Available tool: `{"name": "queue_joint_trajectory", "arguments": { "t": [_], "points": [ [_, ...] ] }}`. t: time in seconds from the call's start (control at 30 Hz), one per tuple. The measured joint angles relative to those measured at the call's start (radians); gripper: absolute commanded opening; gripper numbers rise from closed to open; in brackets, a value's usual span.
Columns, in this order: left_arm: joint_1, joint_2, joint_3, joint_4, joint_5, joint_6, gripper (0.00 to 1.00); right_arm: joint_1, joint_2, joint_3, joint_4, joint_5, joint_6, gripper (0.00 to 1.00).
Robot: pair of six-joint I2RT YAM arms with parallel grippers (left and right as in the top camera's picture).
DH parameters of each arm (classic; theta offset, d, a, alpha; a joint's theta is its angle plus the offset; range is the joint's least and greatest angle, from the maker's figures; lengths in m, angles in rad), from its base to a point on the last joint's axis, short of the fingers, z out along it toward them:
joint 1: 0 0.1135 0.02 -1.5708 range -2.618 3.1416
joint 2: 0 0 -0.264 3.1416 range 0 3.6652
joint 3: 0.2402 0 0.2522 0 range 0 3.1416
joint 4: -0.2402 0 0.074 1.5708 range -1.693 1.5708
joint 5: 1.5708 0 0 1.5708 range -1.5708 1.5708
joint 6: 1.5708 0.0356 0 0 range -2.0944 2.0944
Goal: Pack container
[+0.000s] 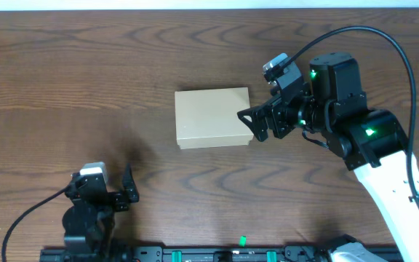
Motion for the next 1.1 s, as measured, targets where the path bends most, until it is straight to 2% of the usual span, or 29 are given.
{"name": "queue_joint_trajectory", "arguments": {
  "t": [0.37, 1.1],
  "points": [
    [0.000, -0.001, -0.162, 0.190, -0.001, 0.000, 0.95, 0.000, 0.000, 0.000, 0.000, 0.000, 0.000, 0.99],
    [0.000, -0.001, -0.163, 0.192, -0.007, 0.004, 0.95, 0.000, 0.000, 0.000, 0.000, 0.000, 0.000, 0.99]
  ]
}}
